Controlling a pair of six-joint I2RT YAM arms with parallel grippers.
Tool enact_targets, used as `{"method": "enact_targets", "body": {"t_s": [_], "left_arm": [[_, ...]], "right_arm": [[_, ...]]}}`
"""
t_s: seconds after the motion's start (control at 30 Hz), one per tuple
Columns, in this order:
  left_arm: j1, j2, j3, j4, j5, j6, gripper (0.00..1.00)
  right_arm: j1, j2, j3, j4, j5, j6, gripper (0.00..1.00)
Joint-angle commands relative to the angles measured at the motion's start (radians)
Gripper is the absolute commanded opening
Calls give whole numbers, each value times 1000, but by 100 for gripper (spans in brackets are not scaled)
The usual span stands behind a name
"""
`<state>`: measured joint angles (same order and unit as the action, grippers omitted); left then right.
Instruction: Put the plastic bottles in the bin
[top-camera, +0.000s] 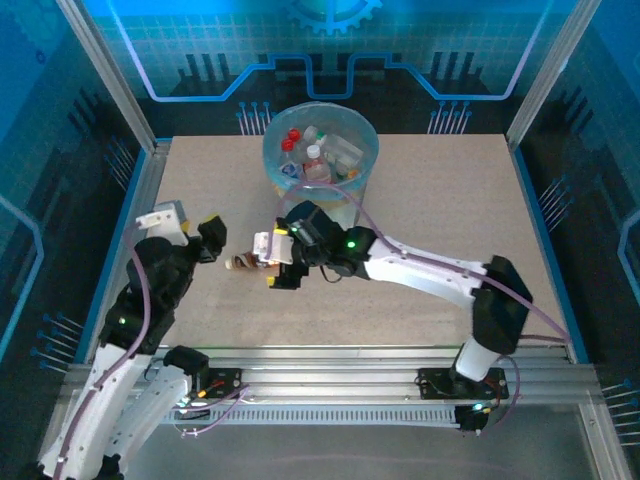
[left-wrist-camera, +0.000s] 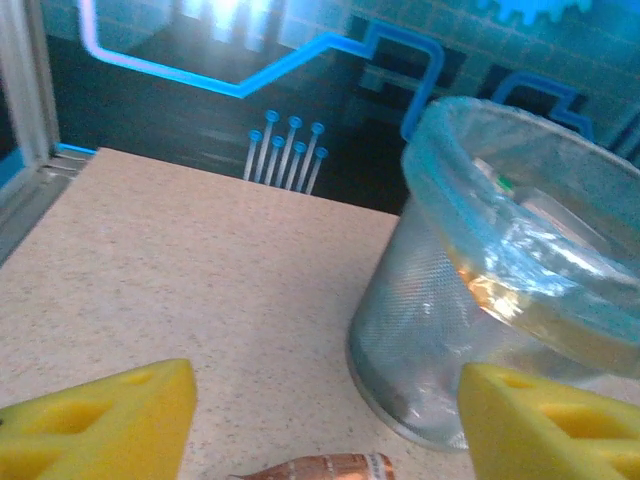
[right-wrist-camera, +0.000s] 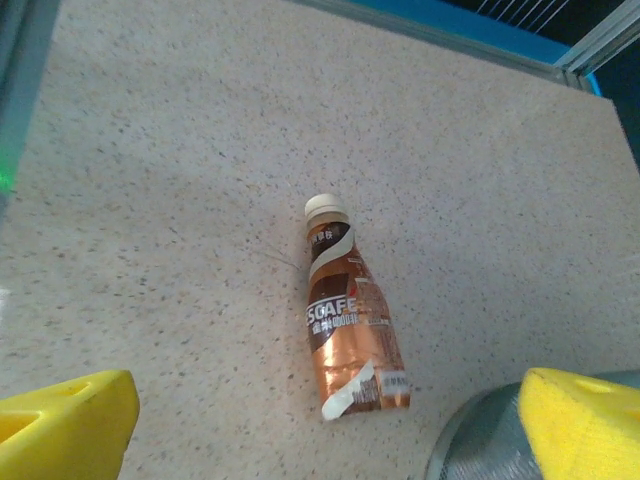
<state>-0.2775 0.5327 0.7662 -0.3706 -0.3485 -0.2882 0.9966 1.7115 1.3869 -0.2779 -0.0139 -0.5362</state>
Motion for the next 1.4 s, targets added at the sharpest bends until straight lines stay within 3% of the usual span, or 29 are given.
{"method": "enact_targets", "body": {"t_s": [0.0,0.2,0.5,0.73,1.07,1.37], "left_arm": [[4,-60,-36,-22,-132,4,73],[4,-132,-65,-22,-186,6,79],[6,-120,-81,-2,-163,-24,80],[4,-87,-79,30,-150,-56,80],[4,-41,-69,50,-129,-90,80],[4,-23,-35,53,-118,-104,80]], "right_arm": [[8,90,67,40,35,-31,99],[-16,260,154,36,36,-9,99],[-34,486,301,-19,105,12,100],[-31,575,303,-40,135,14,86],[-16,439,97,80,123,90,63],[14,189,-137,199,123,173,56]]}}
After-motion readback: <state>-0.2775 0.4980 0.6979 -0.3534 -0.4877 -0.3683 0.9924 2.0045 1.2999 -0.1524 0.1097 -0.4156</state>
